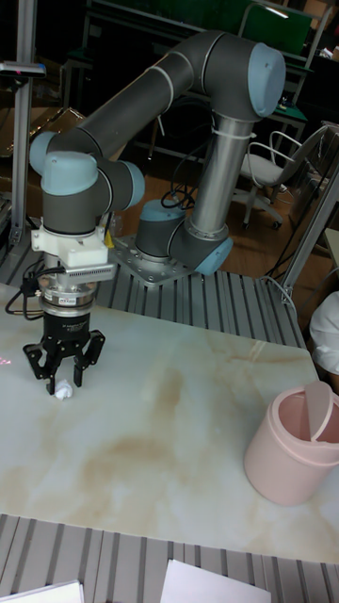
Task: Put the garbage in the trash can
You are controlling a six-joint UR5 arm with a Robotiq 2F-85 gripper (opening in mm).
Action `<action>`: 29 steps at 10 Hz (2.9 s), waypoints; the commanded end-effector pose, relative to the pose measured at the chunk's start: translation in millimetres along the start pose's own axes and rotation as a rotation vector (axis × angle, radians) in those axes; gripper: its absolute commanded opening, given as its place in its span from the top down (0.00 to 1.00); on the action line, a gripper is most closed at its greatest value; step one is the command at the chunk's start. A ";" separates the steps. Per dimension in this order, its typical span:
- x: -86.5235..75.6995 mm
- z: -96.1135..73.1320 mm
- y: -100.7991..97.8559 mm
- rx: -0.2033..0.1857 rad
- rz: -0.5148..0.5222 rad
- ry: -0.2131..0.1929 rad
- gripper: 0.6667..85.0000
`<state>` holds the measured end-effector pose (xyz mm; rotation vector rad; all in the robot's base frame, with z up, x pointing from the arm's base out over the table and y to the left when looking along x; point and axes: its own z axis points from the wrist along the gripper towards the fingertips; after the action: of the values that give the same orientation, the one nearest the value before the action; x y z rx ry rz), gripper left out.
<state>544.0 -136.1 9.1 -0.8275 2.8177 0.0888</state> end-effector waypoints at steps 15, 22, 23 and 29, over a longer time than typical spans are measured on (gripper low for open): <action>-127.5 -94.0 74.0 -0.018 0.135 -0.005 0.99; -210.4 -113.4 155.4 -0.042 0.094 0.014 0.99; -208.4 -108.5 157.2 -0.056 0.097 -0.007 0.99; -258.2 -135.8 227.7 0.002 0.179 0.038 0.99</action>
<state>609.8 149.6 186.3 -0.5708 2.9230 0.0813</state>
